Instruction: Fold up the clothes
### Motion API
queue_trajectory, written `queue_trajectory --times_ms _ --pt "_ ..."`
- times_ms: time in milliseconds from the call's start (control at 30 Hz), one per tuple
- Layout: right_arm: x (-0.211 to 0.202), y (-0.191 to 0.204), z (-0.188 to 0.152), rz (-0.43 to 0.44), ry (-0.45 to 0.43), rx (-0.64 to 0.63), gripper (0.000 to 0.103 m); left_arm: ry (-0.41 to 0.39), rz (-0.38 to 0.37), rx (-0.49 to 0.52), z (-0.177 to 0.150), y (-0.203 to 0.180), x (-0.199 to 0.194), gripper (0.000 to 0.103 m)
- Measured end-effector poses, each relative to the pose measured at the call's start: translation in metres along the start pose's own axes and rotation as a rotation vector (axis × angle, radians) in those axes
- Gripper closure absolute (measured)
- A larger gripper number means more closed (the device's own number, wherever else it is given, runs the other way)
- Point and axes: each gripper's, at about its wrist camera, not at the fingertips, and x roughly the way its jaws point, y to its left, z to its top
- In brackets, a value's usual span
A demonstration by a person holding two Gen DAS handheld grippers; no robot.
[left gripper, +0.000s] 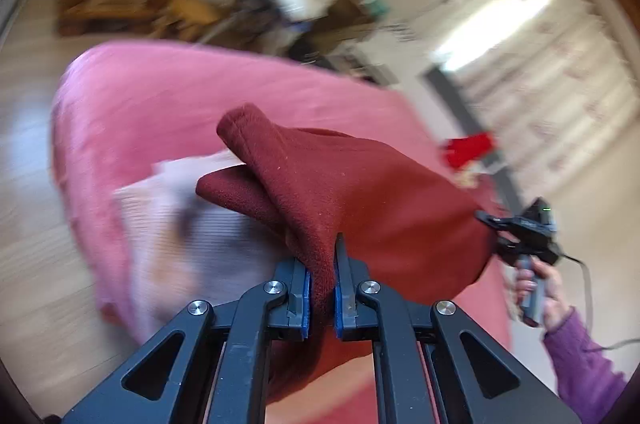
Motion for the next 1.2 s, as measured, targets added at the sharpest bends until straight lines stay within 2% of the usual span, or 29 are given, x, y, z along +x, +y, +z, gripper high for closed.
queue_trajectory --times_ms 33,133,200,300,333,367,433,467,533,600,700,800,867,933,1033,1067,1100,1133,1167,1200 --pt "0.025 -0.004 0.002 -0.02 0.032 0.007 0.095 0.013 0.022 -0.023 0.002 0.015 0.01 0.094" --pt "0.076 -0.022 0.007 -0.065 0.065 0.051 0.094 0.023 0.015 -0.066 0.001 0.039 0.025 0.093" --pt "0.085 -0.034 0.009 -0.068 0.06 0.079 0.093 0.021 -0.006 -0.083 -0.002 0.047 0.031 0.088" --pt "0.09 -0.056 0.011 -0.043 0.083 0.159 0.085 0.027 -0.014 -0.123 -0.004 0.057 0.041 0.082" --pt "0.089 -0.06 0.013 -0.051 0.085 0.175 0.077 0.028 -0.026 -0.141 -0.004 0.058 0.04 0.078" --pt "0.086 -0.063 0.015 -0.059 0.09 0.178 0.075 0.028 -0.035 -0.169 -0.002 0.063 0.036 0.07" --pt "0.071 -0.062 0.019 -0.091 0.077 0.15 0.075 0.018 -0.049 -0.203 -0.002 0.069 0.028 0.067" --pt "0.056 -0.059 0.023 -0.105 0.044 0.121 0.075 0.009 -0.051 -0.21 -0.003 0.071 0.022 0.064" --pt "0.026 -0.054 0.024 -0.119 -0.029 0.076 0.075 0.002 -0.012 -0.198 -0.006 0.07 0.01 0.062" --pt "0.0 -0.049 0.02 -0.12 -0.075 0.036 0.072 -0.003 -0.032 -0.169 -0.017 0.061 -0.003 0.061" --pt "-0.019 -0.05 -0.004 -0.085 -0.029 -0.034 0.071 0.057 -0.054 -0.115 -0.041 0.046 -0.006 0.061" --pt "-0.014 -0.056 -0.036 -0.138 0.058 -0.08 0.07 0.125 -0.055 -0.067 -0.068 0.035 0.0 0.058" --pt "-0.005 -0.065 -0.055 -0.145 0.098 -0.062 0.07 0.147 -0.053 -0.07 -0.078 0.033 0.007 0.058" --pt "0.004 -0.073 -0.063 -0.125 0.096 -0.012 0.07 0.149 -0.057 -0.116 -0.083 0.038 0.014 0.056" --pt "0.012 -0.081 -0.065 -0.084 0.041 0.076 0.072 0.136 -0.058 -0.189 -0.086 0.043 0.02 0.056" --pt "0.013 -0.082 -0.066 -0.073 0.034 0.108 0.081 0.13 -0.057 -0.212 -0.086 0.044 0.021 0.056" --pt "0.014 -0.083 -0.066 -0.063 0.029 0.143 0.084 0.137 -0.051 -0.212 -0.088 0.044 0.02 0.058" --pt "0.013 -0.083 -0.066 -0.054 0.03 0.168 0.091 0.15 -0.057 -0.207 -0.087 0.043 0.02 0.072" --pt "0.008 -0.081 -0.066 -0.048 0.028 0.175 0.094 0.165 -0.065 -0.202 -0.087 0.042 0.019 0.08" --pt "0.003 -0.078 -0.065 -0.042 0.026 0.179 0.095 0.183 -0.084 -0.195 -0.086 0.039 0.018 0.08"
